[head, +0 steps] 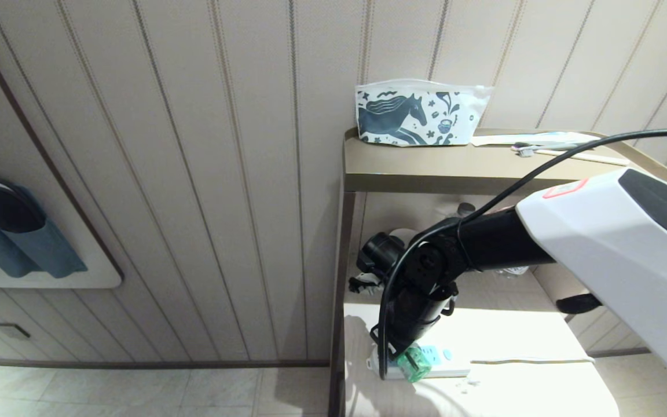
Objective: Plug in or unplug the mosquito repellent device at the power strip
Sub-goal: Hold the socket with your left hand and unplug it with your right hand
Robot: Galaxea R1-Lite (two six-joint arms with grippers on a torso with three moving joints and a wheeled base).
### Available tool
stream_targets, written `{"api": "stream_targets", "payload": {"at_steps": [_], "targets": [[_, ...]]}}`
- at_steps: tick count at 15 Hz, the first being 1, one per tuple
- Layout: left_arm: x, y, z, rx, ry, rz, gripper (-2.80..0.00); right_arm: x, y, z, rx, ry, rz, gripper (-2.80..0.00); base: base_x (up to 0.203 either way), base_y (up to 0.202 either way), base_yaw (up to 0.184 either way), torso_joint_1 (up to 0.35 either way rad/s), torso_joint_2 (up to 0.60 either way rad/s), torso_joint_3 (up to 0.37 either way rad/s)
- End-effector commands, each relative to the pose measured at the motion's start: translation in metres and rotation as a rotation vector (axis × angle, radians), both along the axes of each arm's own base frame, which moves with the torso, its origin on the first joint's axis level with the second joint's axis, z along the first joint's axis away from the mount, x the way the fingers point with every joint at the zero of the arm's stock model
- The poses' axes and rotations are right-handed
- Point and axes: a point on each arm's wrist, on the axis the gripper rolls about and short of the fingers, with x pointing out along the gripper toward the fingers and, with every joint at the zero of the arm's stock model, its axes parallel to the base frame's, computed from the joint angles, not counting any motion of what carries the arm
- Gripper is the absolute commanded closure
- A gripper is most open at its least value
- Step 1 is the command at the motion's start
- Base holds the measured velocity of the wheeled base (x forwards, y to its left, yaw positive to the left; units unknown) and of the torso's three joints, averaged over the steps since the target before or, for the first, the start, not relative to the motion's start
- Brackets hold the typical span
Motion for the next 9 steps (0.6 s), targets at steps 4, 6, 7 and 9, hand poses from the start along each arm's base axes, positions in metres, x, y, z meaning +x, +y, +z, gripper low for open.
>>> {"api": "stream_targets", "payload": {"at_steps": [4,6,7,9], "targets": [[0.0001,0.0000,-0.0005,0.000,0.001,0.000,0.00,-0.0027,0.0028,0.0046,0.010,-0.008,0.003,0.00,0.000,0.000,0.000,0.000,0.00,0.000],[0.0001,0.0000,-0.0005,0.000,0.001,0.000,0.00,-0.0039,0.0040,0.0057,0.013,-0.009,0.007,0.00,0.000,0.000,0.000,0.000,0.00,0.000],[0.0001,0.0000,-0.0005,0.000,0.001,0.000,0.00,-0.0043,0.0046,0.0067,0.014,-0.013,0.008,0.00,0.000,0.000,0.000,0.000,0.00,0.000],[0.0001,0.0000,-0.0004,0.000,0.001,0.000,0.00,-0.0064,0.0082,0.0101,0.021,-0.021,0.017,0.00,0.000,0.000,0.000,0.000,0.00,0.000]]}}
